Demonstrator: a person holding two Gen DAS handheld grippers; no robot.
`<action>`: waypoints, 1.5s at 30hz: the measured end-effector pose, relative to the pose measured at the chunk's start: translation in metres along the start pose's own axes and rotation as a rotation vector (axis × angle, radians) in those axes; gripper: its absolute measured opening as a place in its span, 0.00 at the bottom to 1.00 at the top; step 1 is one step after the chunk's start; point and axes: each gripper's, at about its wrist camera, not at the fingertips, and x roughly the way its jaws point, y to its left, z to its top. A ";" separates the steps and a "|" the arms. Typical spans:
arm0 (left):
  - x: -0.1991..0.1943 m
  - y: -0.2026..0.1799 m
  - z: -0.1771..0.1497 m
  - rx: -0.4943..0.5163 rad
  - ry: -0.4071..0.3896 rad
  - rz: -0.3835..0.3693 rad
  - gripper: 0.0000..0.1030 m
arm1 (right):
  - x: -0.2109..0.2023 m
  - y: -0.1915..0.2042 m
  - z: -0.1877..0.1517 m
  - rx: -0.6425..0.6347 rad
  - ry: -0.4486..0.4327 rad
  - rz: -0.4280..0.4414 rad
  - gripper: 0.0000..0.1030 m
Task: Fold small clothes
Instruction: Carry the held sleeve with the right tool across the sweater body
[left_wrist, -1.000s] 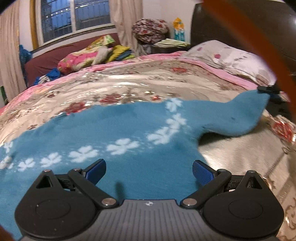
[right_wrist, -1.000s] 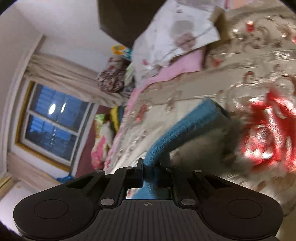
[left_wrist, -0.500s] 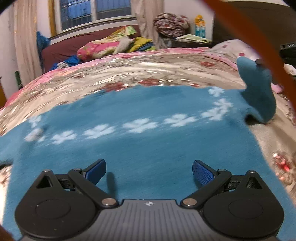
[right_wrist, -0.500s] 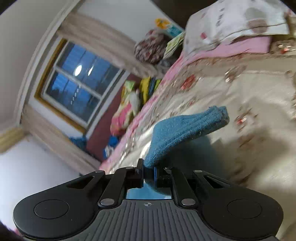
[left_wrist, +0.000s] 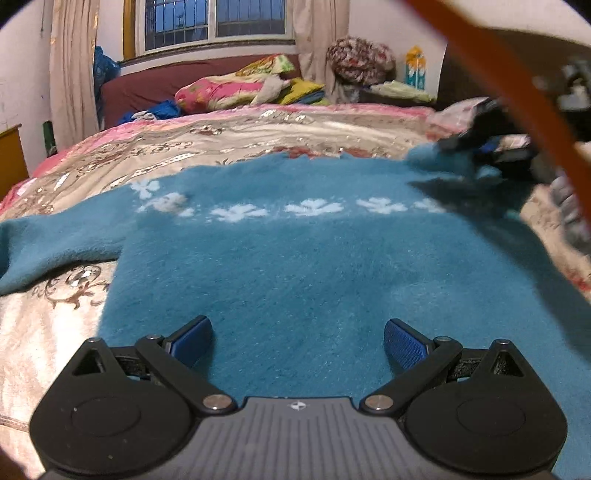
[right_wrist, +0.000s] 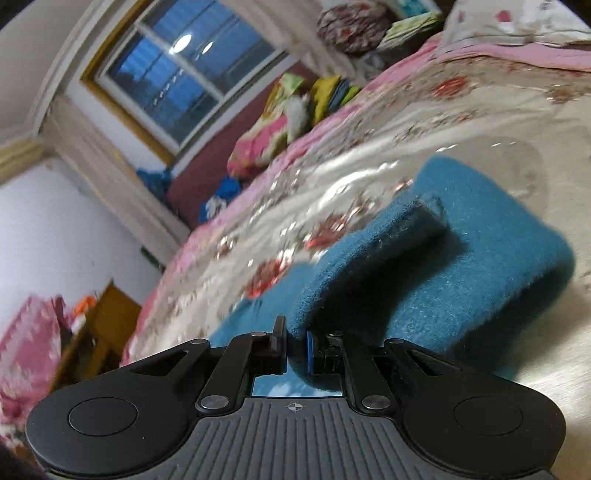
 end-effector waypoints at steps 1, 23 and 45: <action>-0.001 0.004 0.001 -0.019 -0.003 -0.015 1.00 | 0.007 0.008 -0.006 -0.020 0.018 -0.005 0.10; 0.000 0.058 0.011 -0.187 -0.008 -0.023 1.00 | 0.076 0.133 -0.086 -0.572 0.088 -0.193 0.10; -0.004 0.059 0.010 -0.178 -0.003 -0.034 1.00 | 0.123 0.178 -0.125 -0.864 0.077 -0.293 0.11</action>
